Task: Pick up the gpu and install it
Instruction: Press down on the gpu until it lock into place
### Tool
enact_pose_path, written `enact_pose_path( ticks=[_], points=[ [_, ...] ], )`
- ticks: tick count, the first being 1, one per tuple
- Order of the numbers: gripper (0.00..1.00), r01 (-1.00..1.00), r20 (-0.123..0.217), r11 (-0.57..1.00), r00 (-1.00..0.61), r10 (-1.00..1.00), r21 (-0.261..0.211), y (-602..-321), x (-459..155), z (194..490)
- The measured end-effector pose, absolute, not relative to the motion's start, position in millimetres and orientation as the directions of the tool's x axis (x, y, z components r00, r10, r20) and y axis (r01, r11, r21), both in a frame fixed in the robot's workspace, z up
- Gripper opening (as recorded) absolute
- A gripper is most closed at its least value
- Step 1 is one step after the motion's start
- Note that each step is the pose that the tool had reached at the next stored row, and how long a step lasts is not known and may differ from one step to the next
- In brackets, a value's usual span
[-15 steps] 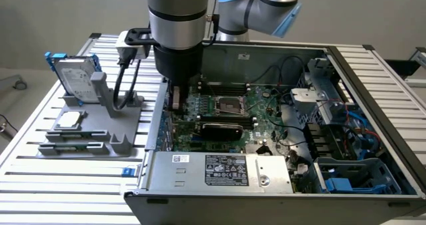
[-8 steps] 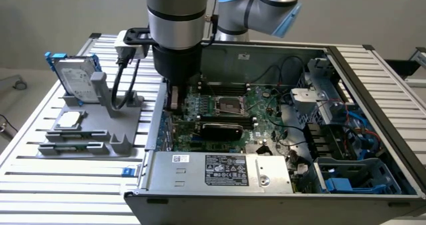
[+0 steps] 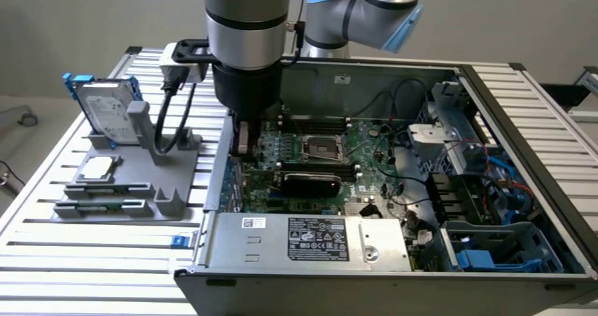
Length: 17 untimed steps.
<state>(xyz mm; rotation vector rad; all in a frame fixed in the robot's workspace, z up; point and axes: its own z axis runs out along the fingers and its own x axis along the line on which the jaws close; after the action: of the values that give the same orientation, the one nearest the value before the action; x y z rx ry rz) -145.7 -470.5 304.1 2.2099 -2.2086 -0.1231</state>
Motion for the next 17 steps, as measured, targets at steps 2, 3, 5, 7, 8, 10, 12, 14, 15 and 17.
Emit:
enact_pose_path(
  ticks=[2, 3, 5, 7, 8, 10, 12, 14, 15, 17],
  points=[
    [0.11, -0.998, -0.042, -0.002, -0.001, -0.999, 0.066, -470.5, -146.0, 304.0],
    [0.11, -0.998, -0.040, -0.002, -0.001, -0.999, 0.066, -470.5, -146.3, 304.0],
    [0.11, -0.998, -0.039, -0.002, -0.001, -0.999, 0.066, -470.5, -146.6, 304.1],
    [0.11, -0.998, -0.039, -0.002, -0.001, -0.999, 0.067, -470.5, -146.9, 304.0],
    [0.11, -0.998, -0.039, -0.002, -0.001, -0.999, 0.067, -470.5, -147.0, 303.9],
    [0.11, -0.998, -0.039, -0.002, -0.001, -0.999, 0.067, -470.5, -147.3, 303.8],
    [0.11, -0.998, -0.039, -0.002, -0.001, -0.999, 0.068, -470.5, -147.4, 303.8],
    [0.11, -0.998, -0.039, -0.002, -0.001, -0.999, 0.069, -470.4, -147.5, 303.8],
    [0.11, -0.998, -0.039, -0.002, -0.001, -0.999, 0.070, -470.3, -147.5, 303.7],
    [0.11, -0.998, -0.039, -0.002, -0.001, -0.999, 0.070, -470.1, -147.4, 303.7]
  ],
)
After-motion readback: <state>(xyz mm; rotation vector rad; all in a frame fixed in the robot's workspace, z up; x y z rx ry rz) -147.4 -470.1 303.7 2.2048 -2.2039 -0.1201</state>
